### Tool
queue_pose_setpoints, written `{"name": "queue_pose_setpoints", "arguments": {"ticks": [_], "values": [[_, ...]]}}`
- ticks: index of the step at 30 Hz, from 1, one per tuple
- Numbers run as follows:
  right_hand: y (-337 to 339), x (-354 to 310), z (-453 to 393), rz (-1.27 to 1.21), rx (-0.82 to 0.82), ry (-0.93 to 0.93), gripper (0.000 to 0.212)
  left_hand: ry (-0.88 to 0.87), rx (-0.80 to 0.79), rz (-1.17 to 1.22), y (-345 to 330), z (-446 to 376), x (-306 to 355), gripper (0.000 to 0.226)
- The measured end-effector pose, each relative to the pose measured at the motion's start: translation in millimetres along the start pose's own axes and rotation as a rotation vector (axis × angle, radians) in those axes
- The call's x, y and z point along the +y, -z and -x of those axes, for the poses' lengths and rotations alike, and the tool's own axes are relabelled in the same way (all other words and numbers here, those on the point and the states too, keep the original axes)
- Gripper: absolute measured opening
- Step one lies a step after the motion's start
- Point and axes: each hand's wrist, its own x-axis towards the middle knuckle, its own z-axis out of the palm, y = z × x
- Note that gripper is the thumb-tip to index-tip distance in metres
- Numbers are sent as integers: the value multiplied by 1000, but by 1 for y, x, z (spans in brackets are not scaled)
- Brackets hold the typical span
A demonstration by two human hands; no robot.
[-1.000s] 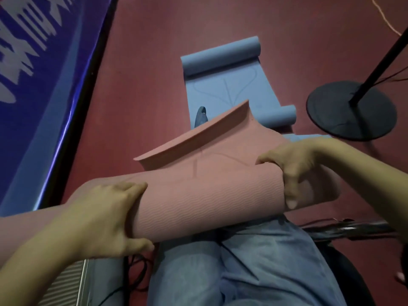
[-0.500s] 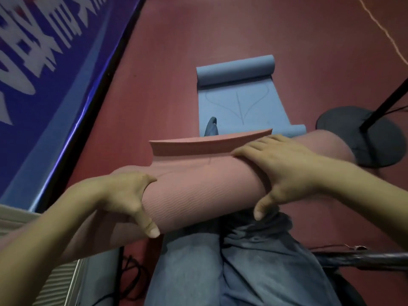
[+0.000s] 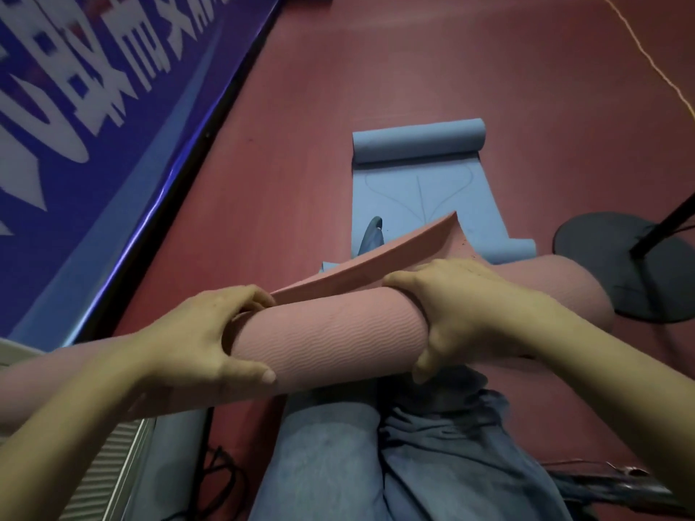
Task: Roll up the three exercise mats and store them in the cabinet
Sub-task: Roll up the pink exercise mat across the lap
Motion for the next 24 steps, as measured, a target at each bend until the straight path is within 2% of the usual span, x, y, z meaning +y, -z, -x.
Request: {"name": "queue_pose_setpoints", "arguments": {"ticks": [2,4,6,8,10,12,15,16,19,22,24], "values": [[0,7,-4,-104,-64,-12,117,-2,-21,-155,2,3,8,103],[-2,14,-10,-186,-118,-21,116,50,-85,-346,1,-2,19,133],[-6,23,-13,-243,-156,-43,114,103,-134,-461,-2,-9,33,153],[-14,30,-10,-332,-183,-54,113,110,-158,-528,-4,-17,45,167],[-25,34,-3,-415,-168,-54,112,84,-137,-613,-5,-23,54,170],[-40,36,6,-456,-116,-58,115,32,-91,-712,-5,-29,60,159],[-53,38,19,-467,-81,-94,120,-80,-18,-804,-5,-32,69,105],[-52,39,23,-469,-90,-103,117,-95,-22,-796,-3,-31,71,94],[-39,46,36,-504,-209,-96,102,-49,-115,-659,0,-23,75,89],[-36,45,51,-551,-369,-50,87,8,-288,-464,-8,-12,79,90],[-43,43,59,-545,-396,-28,86,23,-355,-393,-14,-9,81,87]]}}
